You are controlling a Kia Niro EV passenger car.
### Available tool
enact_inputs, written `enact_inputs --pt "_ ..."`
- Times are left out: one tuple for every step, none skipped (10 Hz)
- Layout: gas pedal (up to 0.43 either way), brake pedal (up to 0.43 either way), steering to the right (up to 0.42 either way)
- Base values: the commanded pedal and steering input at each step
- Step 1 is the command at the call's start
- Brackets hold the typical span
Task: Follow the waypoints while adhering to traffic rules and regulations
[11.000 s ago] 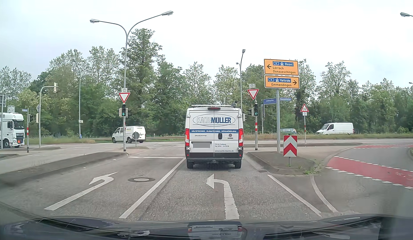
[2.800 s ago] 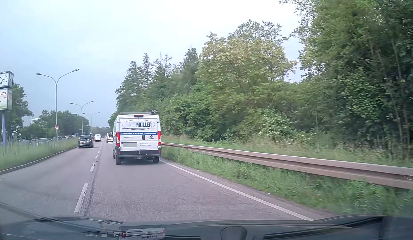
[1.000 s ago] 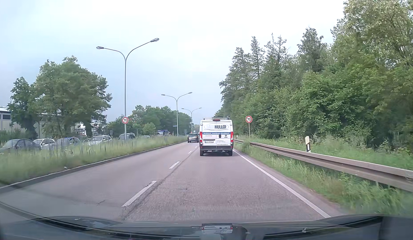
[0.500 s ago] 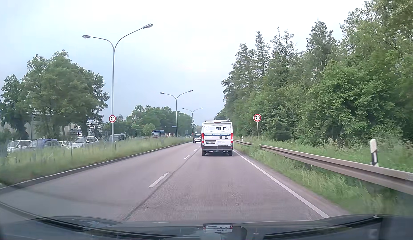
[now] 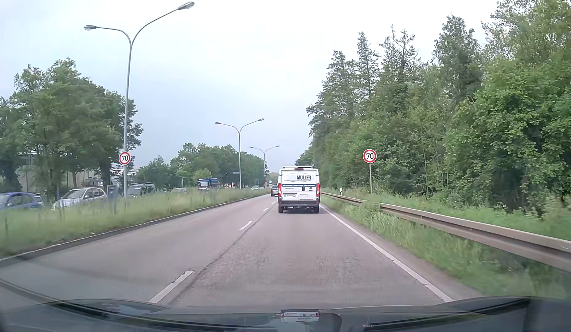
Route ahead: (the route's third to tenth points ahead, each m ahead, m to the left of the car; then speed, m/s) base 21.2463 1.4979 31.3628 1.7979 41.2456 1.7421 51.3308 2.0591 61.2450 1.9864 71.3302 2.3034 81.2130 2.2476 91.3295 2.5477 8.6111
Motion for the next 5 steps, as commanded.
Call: enact_inputs --pt "0.26 0.0 0.0" --pt "0.26 0.0 -0.001" --pt "0.248 0.0 -0.001" --pt "0.248 0.0 -0.001" --pt "0.248 0.0 -0.001"
